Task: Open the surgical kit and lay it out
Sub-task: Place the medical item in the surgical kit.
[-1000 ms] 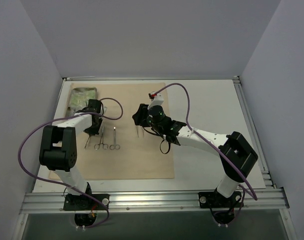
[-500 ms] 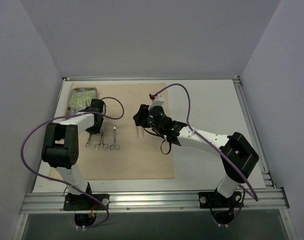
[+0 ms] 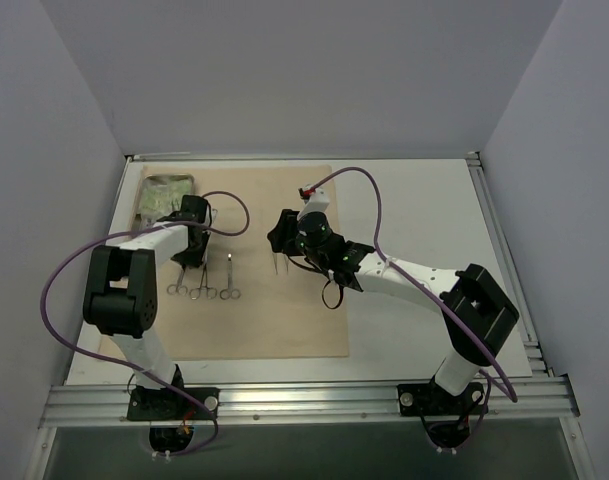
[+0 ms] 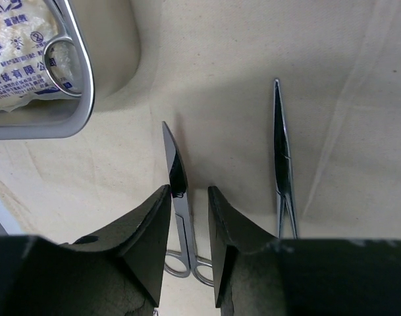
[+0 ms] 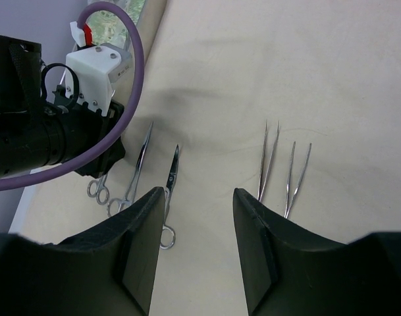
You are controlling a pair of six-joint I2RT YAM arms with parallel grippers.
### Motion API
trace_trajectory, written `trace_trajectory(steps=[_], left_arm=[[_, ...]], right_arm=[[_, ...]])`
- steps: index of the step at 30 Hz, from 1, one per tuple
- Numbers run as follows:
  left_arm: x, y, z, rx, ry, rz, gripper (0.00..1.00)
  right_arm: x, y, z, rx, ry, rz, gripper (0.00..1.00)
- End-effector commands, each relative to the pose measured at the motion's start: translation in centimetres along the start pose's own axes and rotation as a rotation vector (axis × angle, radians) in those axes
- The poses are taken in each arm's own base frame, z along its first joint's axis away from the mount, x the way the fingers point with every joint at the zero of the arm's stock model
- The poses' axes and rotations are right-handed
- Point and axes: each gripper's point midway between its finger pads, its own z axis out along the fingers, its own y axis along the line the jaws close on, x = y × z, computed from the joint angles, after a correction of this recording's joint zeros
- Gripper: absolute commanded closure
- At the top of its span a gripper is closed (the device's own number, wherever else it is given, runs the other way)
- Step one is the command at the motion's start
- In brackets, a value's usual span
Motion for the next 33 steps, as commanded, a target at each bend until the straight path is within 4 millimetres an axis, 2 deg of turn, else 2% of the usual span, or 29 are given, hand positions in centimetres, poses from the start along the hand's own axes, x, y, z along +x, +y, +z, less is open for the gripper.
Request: trace_trajectory(steps=[1, 9, 11, 18, 21, 23, 28, 33], left_arm=[[-2.2, 0.3, -2.5, 0.038, -0.076, -0.039, 0.62], [-1.5, 1.9, -3.9, 0.043, -0.074, -0.075, 0.63], [-1.2, 2.0, -3.6, 0.047, -0.064, -0.074, 0.63], [0.4, 0.3, -1.1, 0.138, 0.020, -0.077, 0.65], [0.3, 0.7, -0.4, 0.159, 0.031, -0.115, 0.68], [0.2, 0.9, -0.2, 0.168, 0.030, -0.133, 0.73], [-0.1, 0.9, -0.2, 0.191, 0.029, -0.163, 0.77], [0.0, 0.5, -0.3, 0.216, 0.030, -0.178, 0.77]], right_arm=[[-2.9, 0.5, -1.3, 0.000, -0.069, 0.019, 0.58], [-3.0, 0.6, -1.2, -0.001, -0.068, 0.011, 0.58], [-2.9, 0.7, -1.1, -0.005, -0.064, 0.009, 0.58], [-2.8, 0.3, -1.2, 0.013, -0.060, 0.002, 0.58], [-2.8, 0.2, -1.3, 0.018, -0.058, 0.003, 0.58], [-2.8, 0.2, -1.3, 0.020, -0.058, 0.002, 0.58], [-3.0, -0.2, -1.3, 0.031, -0.064, 0.003, 0.58], [-2.9, -0.2, -1.2, 0.034, -0.063, 0.004, 0.58]])
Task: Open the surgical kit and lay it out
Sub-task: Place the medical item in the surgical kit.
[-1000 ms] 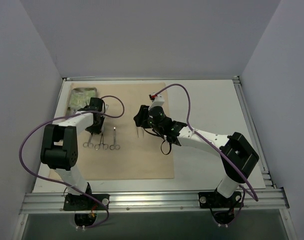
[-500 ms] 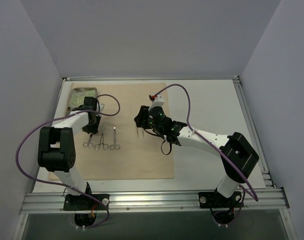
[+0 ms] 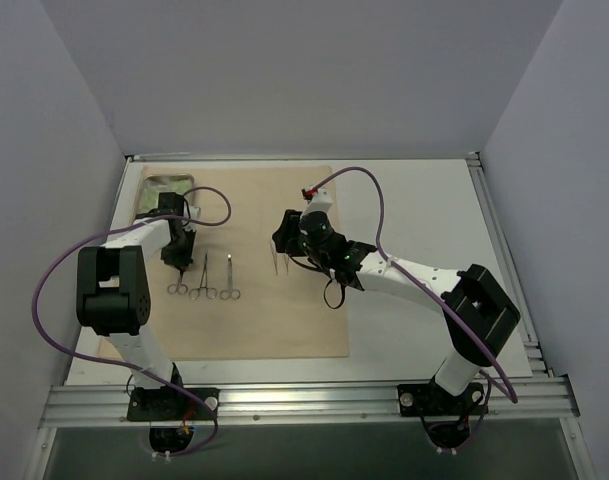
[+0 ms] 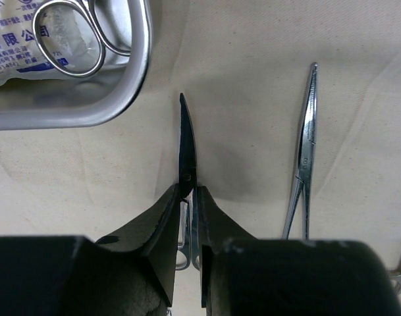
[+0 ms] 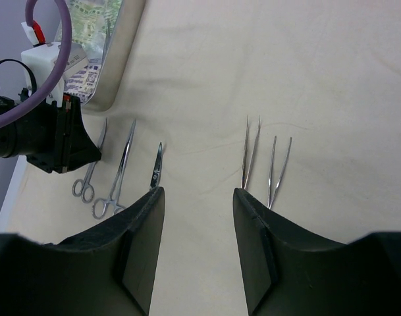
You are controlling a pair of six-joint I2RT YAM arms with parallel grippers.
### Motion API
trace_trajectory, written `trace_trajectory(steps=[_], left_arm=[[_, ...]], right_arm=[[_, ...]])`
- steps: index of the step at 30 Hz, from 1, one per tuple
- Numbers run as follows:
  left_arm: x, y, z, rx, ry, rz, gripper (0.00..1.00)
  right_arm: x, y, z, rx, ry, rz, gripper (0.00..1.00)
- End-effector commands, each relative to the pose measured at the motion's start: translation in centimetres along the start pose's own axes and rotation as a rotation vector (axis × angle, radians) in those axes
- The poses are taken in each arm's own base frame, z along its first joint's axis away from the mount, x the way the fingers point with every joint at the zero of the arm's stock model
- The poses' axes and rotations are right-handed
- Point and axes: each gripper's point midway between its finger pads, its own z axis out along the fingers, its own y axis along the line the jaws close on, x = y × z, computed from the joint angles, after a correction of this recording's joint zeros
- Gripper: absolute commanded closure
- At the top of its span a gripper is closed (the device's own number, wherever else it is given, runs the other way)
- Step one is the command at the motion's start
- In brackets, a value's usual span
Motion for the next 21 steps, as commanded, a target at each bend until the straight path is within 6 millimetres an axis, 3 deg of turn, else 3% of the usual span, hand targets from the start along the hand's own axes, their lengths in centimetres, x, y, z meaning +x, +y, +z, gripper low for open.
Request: trace_trajectory(steps=[1, 11, 21], left_arm=[[-1.2, -0.6, -0.6, 0.039, -0.029, -0.027, 0.77], [-1.2, -0.4, -1.5, 0.037, -0.039, -0.027, 0.76], [-1.8, 0.2, -4.7, 0.022, -0.082, -0.020, 0.59]], right_arm=[[-3.2, 0.9, -1.1, -0.010, -0.079, 0.017, 0.58], [-3.3, 0.7, -1.2, -0.002, -0.081, 0.016, 0.58], [-3.8, 0.9, -1.4, -0.007, -0.089, 0.007, 0.58]])
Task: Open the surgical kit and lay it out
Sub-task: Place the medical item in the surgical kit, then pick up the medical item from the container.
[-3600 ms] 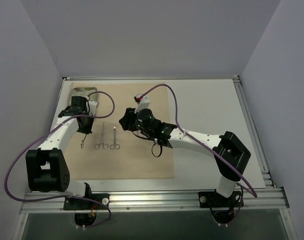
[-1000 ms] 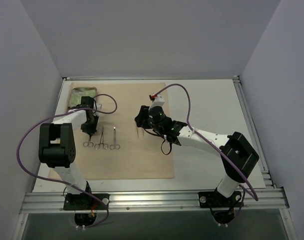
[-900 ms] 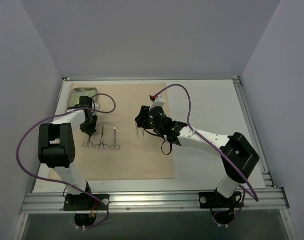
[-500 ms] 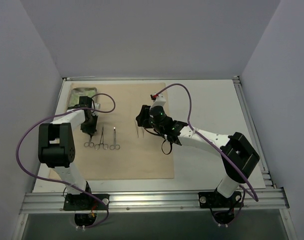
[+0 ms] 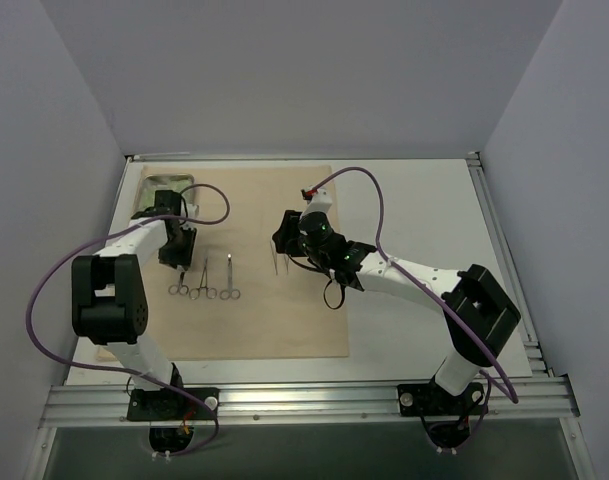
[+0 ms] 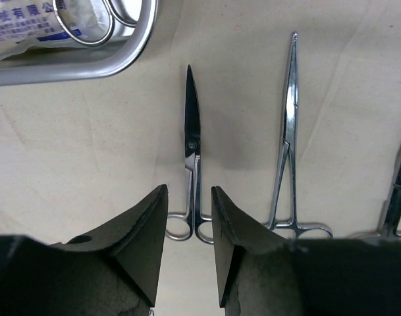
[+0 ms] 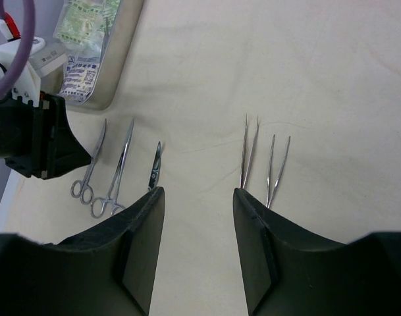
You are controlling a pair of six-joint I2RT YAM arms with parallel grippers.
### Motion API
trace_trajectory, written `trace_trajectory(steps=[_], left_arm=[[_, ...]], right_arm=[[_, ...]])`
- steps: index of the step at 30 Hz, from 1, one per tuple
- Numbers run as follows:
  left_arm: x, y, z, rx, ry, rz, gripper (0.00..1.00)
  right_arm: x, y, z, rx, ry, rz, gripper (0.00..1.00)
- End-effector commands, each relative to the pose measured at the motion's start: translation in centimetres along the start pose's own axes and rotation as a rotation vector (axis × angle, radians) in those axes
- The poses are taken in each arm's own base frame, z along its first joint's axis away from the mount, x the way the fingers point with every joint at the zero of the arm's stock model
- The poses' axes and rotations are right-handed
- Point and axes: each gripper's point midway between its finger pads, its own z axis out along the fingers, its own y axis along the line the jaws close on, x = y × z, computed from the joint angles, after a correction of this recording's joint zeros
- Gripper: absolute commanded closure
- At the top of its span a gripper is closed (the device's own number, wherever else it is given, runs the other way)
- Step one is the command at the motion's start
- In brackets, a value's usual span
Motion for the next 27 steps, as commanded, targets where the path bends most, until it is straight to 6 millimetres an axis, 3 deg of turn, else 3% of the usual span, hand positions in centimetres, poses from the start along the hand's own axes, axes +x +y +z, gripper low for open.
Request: trace_trajectory(steps=[1, 4, 5, 9, 10, 13, 15, 16, 18, 19, 20, 21, 22, 24, 25, 27], left_arm=[[-2.4, 0.4, -3.6, 0.002, -0.097, -0.017, 0.58], [-3.4, 0.4, -5.5, 0.013, -0.136, -0.027, 0.58], [-3.4, 1.4, -6.1, 0.006, -0.141, -0.056, 0.58], [-7.1, 2.7, -10.1, 0.006, -0.268, -0.081, 0.53], [-8.8, 3.6, -11.2, -0.004, -0.314, -0.094, 0.52], [-11.9, 5.4, -11.8, -0.021, -0.365, -0.110, 0.50], [-13.4, 6.0, -11.5, -0.030, -0.387, -0.115, 0.49], [-13.9, 6.2, -10.0, -0.029, -0.367, -0.112, 0.47], [-15.9, 6.5, -9.5, -0.032, -0.390, -0.110, 0.47], [-16.1, 6.4, -7.5, -0.022, -0.354, -0.113, 0.47], [-17.3, 6.6, -7.4, -0.023, -0.365, -0.118, 0.47], [-17.6, 6.6, -6.8, -0.021, -0.357, -0.125, 0.51], [-17.7, 6.5, -4.8, -0.017, -0.322, -0.125, 0.54], [-18.9, 6.9, -4.4, -0.016, -0.331, -0.139, 0.60], [-18.8, 6.8, -3.0, -0.006, -0.308, -0.143, 0.61], [-19.1, 6.6, -2.3, 0.005, -0.305, -0.151, 0.61]], right_arm=[[-3.8, 1.1, -1.3, -0.017, -0.089, 0.009, 0.58], [-3.9, 1.1, -1.3, -0.017, -0.087, -0.001, 0.58], [-3.9, 1.0, -1.4, -0.014, -0.086, -0.006, 0.58], [-4.2, 0.2, -1.3, -0.003, -0.083, -0.027, 0.58], [-4.3, 0.0, -1.2, -0.009, -0.075, -0.032, 0.58], [-4.5, -1.5, -0.6, -0.009, -0.058, -0.045, 0.58], [-4.8, -2.4, -0.1, -0.008, -0.051, -0.053, 0.58], [-4.8, -3.3, 0.4, -0.002, -0.038, -0.052, 0.58], [-5.3, -4.0, 1.0, 0.001, -0.035, -0.067, 0.58], [-5.1, -4.9, 1.6, 0.018, -0.022, -0.071, 0.58], [-5.0, -5.3, 2.0, 0.021, -0.012, -0.075, 0.58], [-5.4, -5.4, 2.3, 0.025, -0.017, -0.077, 0.58], [-5.1, -6.4, 2.9, 0.037, -0.002, -0.075, 0.58], [-4.8, -6.6, 3.5, 0.015, 0.021, -0.069, 0.58], [-4.6, -7.0, 4.1, 0.021, 0.032, -0.066, 0.58], [-4.5, -7.7, 4.5, 0.027, 0.041, -0.057, 0.58]])
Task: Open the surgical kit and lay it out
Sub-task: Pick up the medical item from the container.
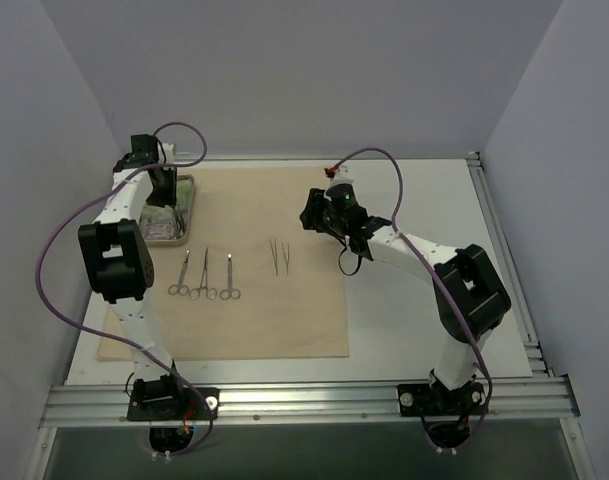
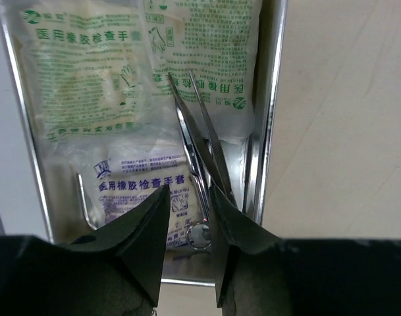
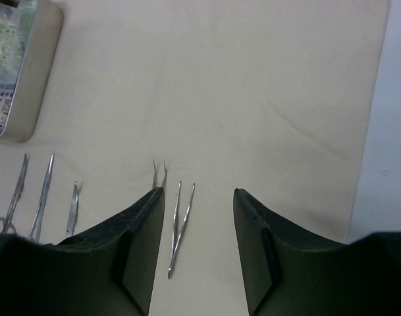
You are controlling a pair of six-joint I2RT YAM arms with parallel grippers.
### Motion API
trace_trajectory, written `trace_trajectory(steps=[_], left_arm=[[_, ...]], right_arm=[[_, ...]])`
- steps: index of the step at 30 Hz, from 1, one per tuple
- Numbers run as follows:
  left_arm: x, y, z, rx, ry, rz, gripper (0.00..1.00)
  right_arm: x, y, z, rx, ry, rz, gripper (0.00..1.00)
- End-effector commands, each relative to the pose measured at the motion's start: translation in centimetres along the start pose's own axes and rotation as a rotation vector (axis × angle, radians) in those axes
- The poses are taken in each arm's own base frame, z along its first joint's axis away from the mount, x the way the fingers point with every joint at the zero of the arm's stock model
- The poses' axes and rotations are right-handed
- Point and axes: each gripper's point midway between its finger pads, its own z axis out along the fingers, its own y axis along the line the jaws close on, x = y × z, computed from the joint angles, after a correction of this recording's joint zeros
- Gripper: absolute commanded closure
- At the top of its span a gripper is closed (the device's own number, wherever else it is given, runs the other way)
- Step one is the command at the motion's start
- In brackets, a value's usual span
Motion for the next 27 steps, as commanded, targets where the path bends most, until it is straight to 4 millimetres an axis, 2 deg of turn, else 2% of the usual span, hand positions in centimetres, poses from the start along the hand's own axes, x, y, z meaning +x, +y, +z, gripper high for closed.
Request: trace_trajectory(steps=[1, 7, 13, 16, 20, 27], left_arm=[[-1.8, -0.1, 0.2, 0.021, -0.033, -0.032, 0.61], [-0.8, -0.3, 2.5, 0.025, 0.005, -0.046, 0.61], [-1.5, -1.5, 1.7, 0.084, -0.030, -0.067, 0.61], [-1.7, -2.2, 2.0, 0.107, -0.035, -0.057, 0.62], [-1.1, -1.9, 3.4, 0.081, -0.004, -0.055, 0.66], [-0.9, -1.7, 5.3, 0.066, 0.014, -0.057, 0.67]], right_arm=[[-0.7, 0.5, 0.9, -0.045, 0.009, -0.014, 0.58], [0.1, -0.6, 2.1, -0.043, 0.042, 0.001, 0.58], [0.2, -1.0, 2.1, -0.036, 0.047, 0.009, 0.58], [0.6, -1.3, 2.2, -0.029, 0.053, 0.014, 0.58], [0.7, -1.3, 2.1, -0.029, 0.057, 0.021, 0.58], [0.6, -1.5, 1.8, -0.016, 0.055, 0.020, 0.58]])
